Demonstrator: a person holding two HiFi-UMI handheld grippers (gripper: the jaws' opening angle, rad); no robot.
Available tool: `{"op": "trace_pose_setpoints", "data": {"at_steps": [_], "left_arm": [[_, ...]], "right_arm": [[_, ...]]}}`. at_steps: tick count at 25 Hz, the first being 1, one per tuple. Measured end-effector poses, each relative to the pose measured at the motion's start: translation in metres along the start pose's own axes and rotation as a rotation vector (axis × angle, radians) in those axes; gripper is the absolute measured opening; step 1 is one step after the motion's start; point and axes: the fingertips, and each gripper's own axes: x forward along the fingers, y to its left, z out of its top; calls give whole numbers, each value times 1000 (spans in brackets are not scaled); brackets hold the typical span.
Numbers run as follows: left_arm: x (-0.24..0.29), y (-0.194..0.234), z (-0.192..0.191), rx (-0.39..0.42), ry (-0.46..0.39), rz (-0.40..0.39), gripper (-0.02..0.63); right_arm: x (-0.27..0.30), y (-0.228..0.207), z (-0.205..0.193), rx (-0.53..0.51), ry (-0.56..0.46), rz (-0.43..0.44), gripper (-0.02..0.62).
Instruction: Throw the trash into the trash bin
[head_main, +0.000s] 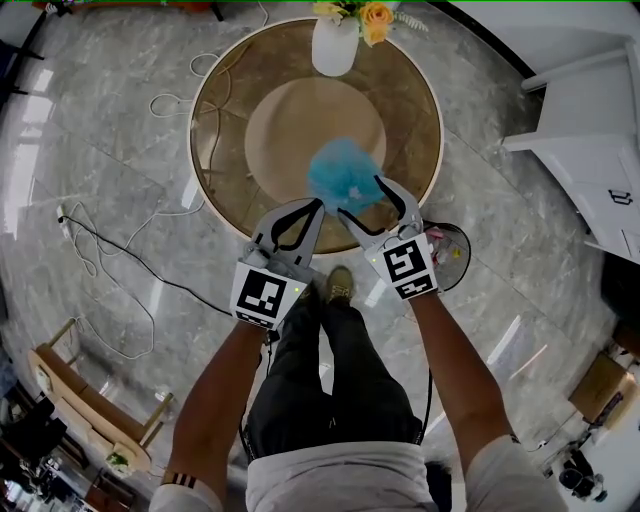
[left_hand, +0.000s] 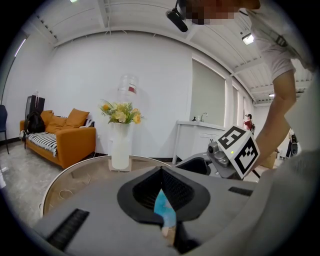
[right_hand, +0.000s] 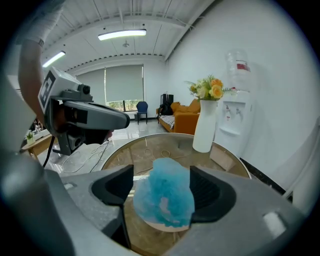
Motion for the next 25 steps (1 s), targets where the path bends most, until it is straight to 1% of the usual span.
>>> {"op": "trace_pose_setpoints", "data": {"at_steps": [5, 10, 13, 16, 21, 24, 25], "left_arm": [[12, 10, -23, 1, 40, -1, 0], [25, 19, -40, 4, 67, -7, 0], [29, 22, -47, -7, 70, -10, 0], [31, 24, -53, -17, 73, -10, 0], [29, 27, -55, -26, 66, -16, 0], [28, 27, -55, -34, 61, -15, 0], [28, 28, -54, -37, 59, -15, 0]], "right_arm": [[19, -3, -23, 12, 48, 5, 365], [43, -4, -51, 6, 131, 16, 404], [54, -5, -68, 1, 195, 17, 410], [63, -5, -76, -19, 229, 11, 409], [75, -4, -89, -42, 275, 8, 396], [77, -3, -94, -51, 288, 3, 342], [77, -3, -93, -53, 285, -5, 306]]}}
